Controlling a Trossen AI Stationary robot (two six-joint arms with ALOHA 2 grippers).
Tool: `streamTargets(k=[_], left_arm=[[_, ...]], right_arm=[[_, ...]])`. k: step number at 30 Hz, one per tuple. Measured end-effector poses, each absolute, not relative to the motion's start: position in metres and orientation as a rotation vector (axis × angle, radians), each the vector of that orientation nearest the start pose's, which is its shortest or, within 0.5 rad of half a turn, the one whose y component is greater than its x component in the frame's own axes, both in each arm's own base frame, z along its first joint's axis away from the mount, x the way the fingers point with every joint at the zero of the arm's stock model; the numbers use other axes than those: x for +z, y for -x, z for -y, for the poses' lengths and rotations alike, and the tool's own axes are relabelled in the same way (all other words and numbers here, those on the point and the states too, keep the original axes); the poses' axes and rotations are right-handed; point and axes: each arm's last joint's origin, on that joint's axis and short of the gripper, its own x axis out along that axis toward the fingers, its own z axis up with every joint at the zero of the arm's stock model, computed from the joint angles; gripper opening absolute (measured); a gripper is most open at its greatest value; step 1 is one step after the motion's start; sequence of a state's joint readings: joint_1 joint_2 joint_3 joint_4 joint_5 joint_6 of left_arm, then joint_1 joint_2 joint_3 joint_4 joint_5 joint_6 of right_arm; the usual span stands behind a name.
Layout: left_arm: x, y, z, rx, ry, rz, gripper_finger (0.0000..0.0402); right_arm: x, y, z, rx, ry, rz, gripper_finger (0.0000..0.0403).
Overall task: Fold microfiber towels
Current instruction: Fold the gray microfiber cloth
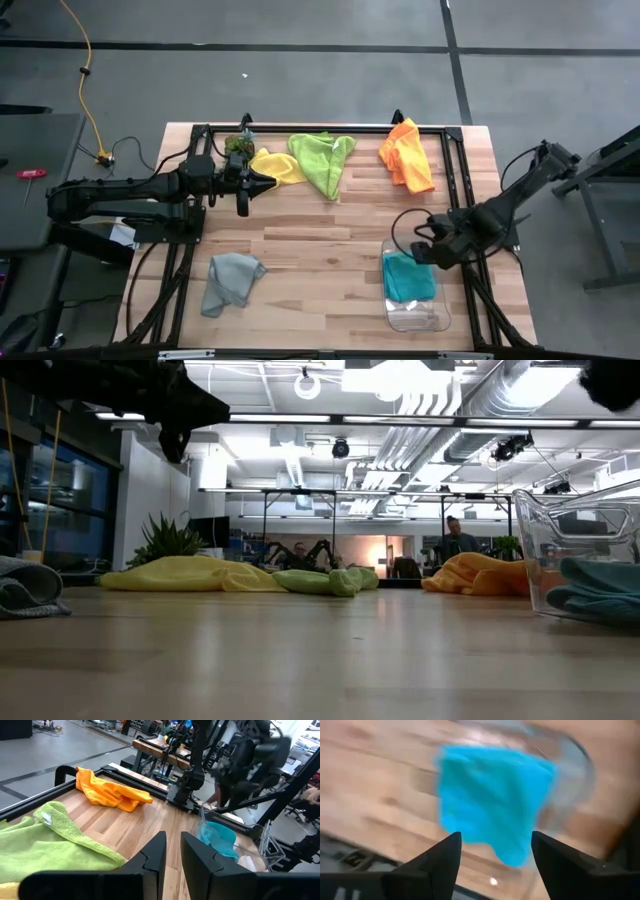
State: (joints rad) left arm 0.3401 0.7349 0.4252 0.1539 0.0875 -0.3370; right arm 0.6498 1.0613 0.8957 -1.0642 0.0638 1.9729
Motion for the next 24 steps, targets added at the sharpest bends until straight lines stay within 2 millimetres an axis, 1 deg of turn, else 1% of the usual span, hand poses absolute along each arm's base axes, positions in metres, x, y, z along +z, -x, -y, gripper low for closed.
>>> streamTargets(k=[2,5,7,9,12,15,18,21,24], left_arm=[[0.248,-0.162,-0.055,0.277,0.366,-0.104,0.0049],[0.252,-0.163,-0.055,0.272,0.361,-0.072,0.0049],[0.256,-0.163,-0.055,0.258,0.351,-0.028,0.0049],[0.262,-0.163,-0.055,0.239,0.339,0.021,0.0049],[0.272,-0.164,-0.055,0.227,0.301,0.058,0.0049],[0.286,-0.164,-0.055,0.221,0.285,0.094,0.0049],[0.298,-0.163,-0.055,0.217,0.252,0.127,0.0049],[0.307,-0.163,-0.054,0.217,0.208,0.146,0.0049],[0.31,-0.163,-0.055,0.233,0.202,0.156,0.0049]], right_arm=[[0.275,-0.145,-0.104,-0.676,-1.194,-1.037,0.0233],[0.293,-0.15,-0.101,-0.627,-1.08,-0.842,0.0233],[0.304,-0.153,-0.097,-0.63,-0.995,-0.681,0.0233],[0.314,-0.155,-0.094,-0.645,-0.865,-0.527,0.0233],[0.33,-0.157,-0.087,-0.67,-0.669,-0.373,0.0233],[0.341,-0.162,-0.077,-0.704,-0.57,-0.346,0.0233],[0.342,-0.168,-0.063,-0.749,-0.509,-0.376,0.0233],[0.331,-0.17,-0.052,-0.784,-0.469,-0.433,0.0233],[0.314,-0.172,-0.042,-0.76,-0.479,-0.455,0.0233]])
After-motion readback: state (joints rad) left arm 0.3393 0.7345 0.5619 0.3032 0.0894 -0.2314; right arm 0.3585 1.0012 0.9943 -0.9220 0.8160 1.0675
